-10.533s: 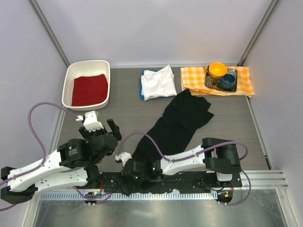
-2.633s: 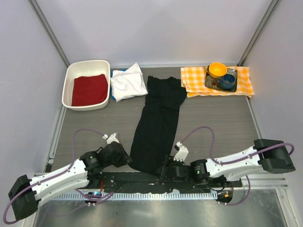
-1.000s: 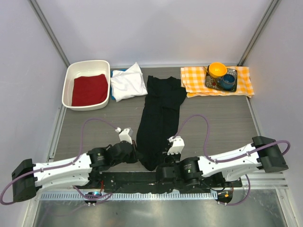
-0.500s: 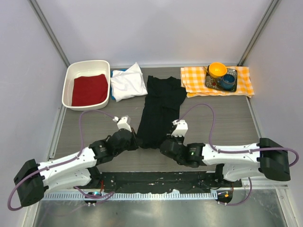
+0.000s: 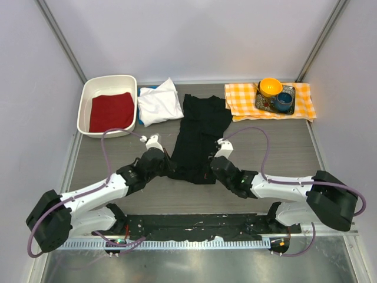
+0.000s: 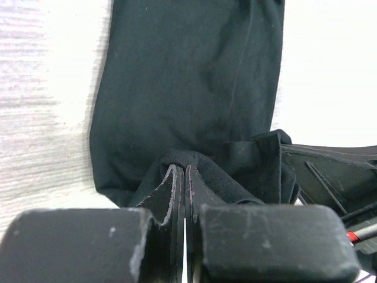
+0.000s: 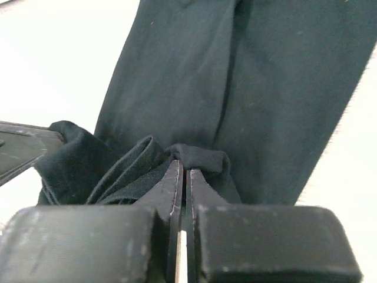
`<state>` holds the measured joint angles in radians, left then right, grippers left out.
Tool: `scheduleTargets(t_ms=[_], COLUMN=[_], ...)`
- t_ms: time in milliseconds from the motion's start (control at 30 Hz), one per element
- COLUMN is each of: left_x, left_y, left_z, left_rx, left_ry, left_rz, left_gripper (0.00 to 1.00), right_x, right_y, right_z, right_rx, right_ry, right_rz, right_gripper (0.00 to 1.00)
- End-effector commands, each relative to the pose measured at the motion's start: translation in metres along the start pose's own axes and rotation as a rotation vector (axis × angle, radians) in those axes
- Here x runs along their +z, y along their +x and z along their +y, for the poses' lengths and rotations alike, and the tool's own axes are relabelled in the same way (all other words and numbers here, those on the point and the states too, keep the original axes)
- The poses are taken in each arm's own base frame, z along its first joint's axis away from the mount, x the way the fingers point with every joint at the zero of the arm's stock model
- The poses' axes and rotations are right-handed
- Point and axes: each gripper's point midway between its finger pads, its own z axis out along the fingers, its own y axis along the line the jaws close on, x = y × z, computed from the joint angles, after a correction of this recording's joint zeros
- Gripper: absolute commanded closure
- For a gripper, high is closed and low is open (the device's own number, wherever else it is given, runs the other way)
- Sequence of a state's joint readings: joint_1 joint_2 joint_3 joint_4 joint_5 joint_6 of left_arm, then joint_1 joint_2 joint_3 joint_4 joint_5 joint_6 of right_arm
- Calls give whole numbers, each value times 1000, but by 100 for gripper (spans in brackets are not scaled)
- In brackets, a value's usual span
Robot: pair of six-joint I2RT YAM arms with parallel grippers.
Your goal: Fold and stack the t-shirts
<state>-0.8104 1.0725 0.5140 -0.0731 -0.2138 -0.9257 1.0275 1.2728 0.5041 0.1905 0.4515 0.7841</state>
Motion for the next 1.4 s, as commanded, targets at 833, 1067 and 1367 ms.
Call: scheduleTargets(t_ms=[833, 1067, 1367], left_x=[83, 108, 133], left_y=[-82, -105, -138], left_z=[-27, -21, -28], left_rx=[-72, -102, -125], left_ry=[80, 79, 85], left_rz=[-90, -102, -104], left_gripper=[100, 100, 0], right_x=[33, 57, 84], right_y=[-77, -86, -127], right_z=[-77, -90, -91], right_rx=[115, 137, 157], right_ry=[188, 220, 271], right_rz=[-137, -134, -164], right_gripper=[99, 99, 21])
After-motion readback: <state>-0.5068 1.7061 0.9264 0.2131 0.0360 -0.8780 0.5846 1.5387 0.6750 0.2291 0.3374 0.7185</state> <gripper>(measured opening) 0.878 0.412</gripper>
